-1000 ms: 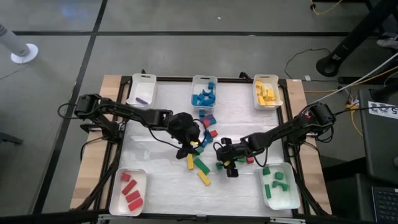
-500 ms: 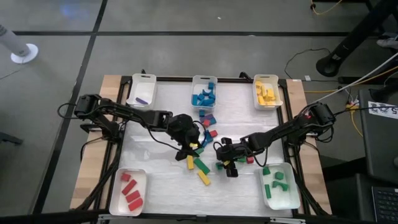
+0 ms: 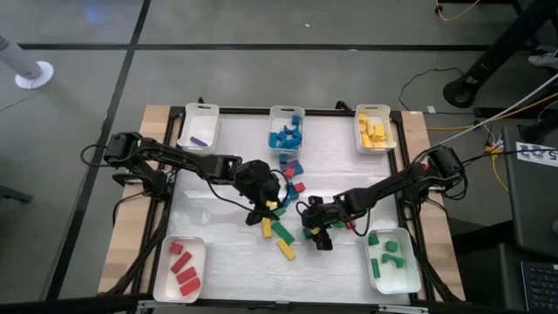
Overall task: Sort blocks
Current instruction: Put the green block into the bottom right white bin
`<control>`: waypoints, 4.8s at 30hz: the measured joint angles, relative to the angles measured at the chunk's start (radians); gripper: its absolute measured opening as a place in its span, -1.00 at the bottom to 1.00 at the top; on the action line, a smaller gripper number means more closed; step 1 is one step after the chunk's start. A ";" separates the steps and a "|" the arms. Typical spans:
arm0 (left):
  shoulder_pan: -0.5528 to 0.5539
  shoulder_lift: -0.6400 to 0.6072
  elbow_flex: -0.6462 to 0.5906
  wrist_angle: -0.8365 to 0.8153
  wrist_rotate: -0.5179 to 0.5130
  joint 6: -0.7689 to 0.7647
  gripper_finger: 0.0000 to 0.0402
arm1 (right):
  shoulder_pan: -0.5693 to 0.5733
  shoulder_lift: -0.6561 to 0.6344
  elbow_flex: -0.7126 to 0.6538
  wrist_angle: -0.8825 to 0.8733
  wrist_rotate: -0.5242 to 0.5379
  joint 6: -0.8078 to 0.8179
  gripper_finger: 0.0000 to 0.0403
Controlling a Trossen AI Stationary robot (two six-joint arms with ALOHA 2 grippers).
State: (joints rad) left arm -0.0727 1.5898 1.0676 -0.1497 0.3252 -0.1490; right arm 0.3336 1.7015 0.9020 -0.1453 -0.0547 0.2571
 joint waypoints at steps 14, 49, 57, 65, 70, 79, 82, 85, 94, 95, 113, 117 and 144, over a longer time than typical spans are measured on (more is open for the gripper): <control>0.000 0.000 0.000 -0.028 0.000 0.008 0.05 | 0.000 0.082 0.001 0.048 -0.016 -0.057 0.33; -0.004 0.013 0.000 -0.048 -0.180 -0.043 0.05 | 0.001 0.061 0.531 -0.977 -0.279 0.048 -0.33; -0.034 0.039 0.000 -0.045 -0.182 -0.019 0.05 | 0.101 0.060 0.551 -1.281 -0.265 0.246 -0.26; -0.062 0.102 0.000 -0.048 -0.182 0.000 0.05 | 0.338 0.061 0.466 -1.391 -0.244 0.536 -0.27; -0.072 0.134 0.000 -0.051 -0.182 -0.031 0.05 | 0.466 0.061 0.415 -1.289 -0.243 0.682 -0.21; -0.085 0.137 -0.001 -0.050 -0.374 -0.061 0.05 | 0.566 0.061 0.377 -1.195 -0.109 0.853 -0.21; -0.095 0.145 -0.001 -0.048 -0.448 -0.074 0.05 | 0.563 0.061 0.377 -1.195 -0.092 0.884 -0.20; -0.108 0.161 -0.001 -0.037 -0.486 -0.103 0.05 | 0.563 0.061 0.377 -1.194 -0.091 0.891 -0.20; -0.123 0.238 -0.001 -0.017 -0.545 -0.136 0.05 | 0.563 0.061 0.377 -1.199 -0.082 0.932 0.10; -0.123 0.242 -0.001 -0.014 -0.548 -0.136 0.05 | 0.563 0.061 0.377 -1.198 -0.077 0.932 0.14; -0.126 0.301 -0.001 0.022 -0.554 -0.209 0.05 | 0.563 0.061 0.377 -1.185 -0.068 0.932 0.28; -0.126 0.307 -0.001 0.023 -0.558 -0.219 0.05 | 0.563 0.062 0.378 -1.183 -0.069 0.932 0.28; -0.126 0.328 0.028 0.012 -0.542 -0.056 -0.43 | 0.553 0.065 0.593 -1.121 0.897 0.594 0.28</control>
State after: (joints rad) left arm -0.1989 1.9176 1.0955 -0.1375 -0.2170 -0.2045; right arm 0.8864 1.7662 1.4952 -1.2663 0.8424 0.8509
